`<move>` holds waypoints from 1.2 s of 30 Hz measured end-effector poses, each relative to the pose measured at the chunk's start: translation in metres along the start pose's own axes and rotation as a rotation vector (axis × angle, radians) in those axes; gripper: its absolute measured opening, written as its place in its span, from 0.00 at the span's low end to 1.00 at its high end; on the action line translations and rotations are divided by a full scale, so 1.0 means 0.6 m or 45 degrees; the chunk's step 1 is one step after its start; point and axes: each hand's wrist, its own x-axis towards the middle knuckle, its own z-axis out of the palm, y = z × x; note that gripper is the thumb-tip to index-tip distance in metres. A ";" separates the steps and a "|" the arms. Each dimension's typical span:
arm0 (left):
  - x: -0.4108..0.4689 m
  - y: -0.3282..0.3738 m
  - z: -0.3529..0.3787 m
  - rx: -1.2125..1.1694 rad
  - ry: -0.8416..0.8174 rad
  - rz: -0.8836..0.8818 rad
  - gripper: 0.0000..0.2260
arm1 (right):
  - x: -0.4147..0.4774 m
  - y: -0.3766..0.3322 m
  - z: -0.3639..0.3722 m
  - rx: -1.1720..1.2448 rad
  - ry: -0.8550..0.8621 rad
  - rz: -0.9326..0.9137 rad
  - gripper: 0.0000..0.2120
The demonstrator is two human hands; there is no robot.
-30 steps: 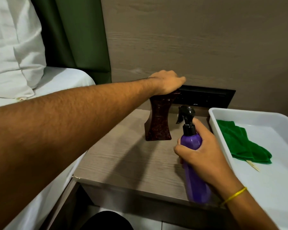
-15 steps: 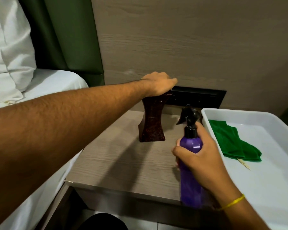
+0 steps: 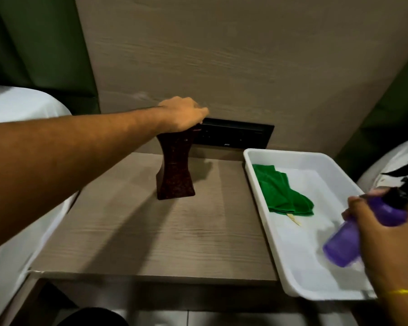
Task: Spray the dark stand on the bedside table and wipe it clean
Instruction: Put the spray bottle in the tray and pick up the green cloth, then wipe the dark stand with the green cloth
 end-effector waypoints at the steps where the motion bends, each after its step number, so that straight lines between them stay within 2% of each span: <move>1: 0.001 0.000 0.000 0.003 -0.002 0.002 0.23 | 0.001 0.014 0.001 -0.053 0.009 -0.042 0.07; 6: 0.007 -0.001 0.000 0.010 -0.010 -0.004 0.22 | 0.018 0.045 -0.002 -0.126 0.075 -0.042 0.04; 9: 0.010 -0.004 0.002 -0.019 -0.014 -0.002 0.22 | 0.010 0.039 -0.003 -0.162 -0.005 -0.039 0.01; 12: 0.011 -0.008 0.002 -0.030 -0.020 0.006 0.22 | 0.004 0.027 -0.014 -0.184 -0.042 -0.058 0.08; 15: 0.009 -0.005 0.001 -0.036 -0.028 0.013 0.22 | 0.000 0.047 -0.048 -0.076 0.092 0.005 0.26; 17: 0.008 -0.005 0.001 -0.040 -0.019 0.003 0.23 | 0.000 0.040 -0.057 -0.149 0.185 -0.065 0.35; 18: 0.007 -0.006 0.002 -0.045 -0.015 0.001 0.23 | 0.003 0.024 -0.059 -0.201 0.188 -0.209 0.35; 21: 0.006 -0.007 0.003 -0.051 -0.015 0.012 0.23 | -0.008 -0.086 -0.013 -0.316 -0.071 -0.779 0.12; 22: 0.005 -0.005 0.002 -0.047 -0.014 0.019 0.23 | -0.016 -0.123 0.026 -0.291 -0.121 -0.899 0.07; 23: 0.004 -0.007 0.004 -0.042 -0.010 0.018 0.23 | -0.016 -0.121 0.067 -0.309 -0.141 -0.908 0.06; 24: 0.004 -0.005 0.003 -0.038 -0.005 0.019 0.22 | -0.009 -0.119 0.109 -0.367 -0.204 -0.814 0.06; 26: 0.003 -0.003 0.005 -0.038 0.001 0.012 0.22 | 0.026 -0.066 0.194 -0.623 -0.455 -0.468 0.07; 29: 0.004 0.002 0.005 -0.038 0.005 0.011 0.23 | 0.094 0.027 0.250 -0.966 -0.755 -0.006 0.08; 32: 0.004 0.003 0.003 -0.039 0.021 0.000 0.23 | 0.100 0.055 0.272 -1.131 -0.919 0.116 0.19; 36: 0.001 0.004 0.004 -0.044 0.013 -0.007 0.23 | 0.101 0.059 0.281 -1.242 -0.913 0.123 0.20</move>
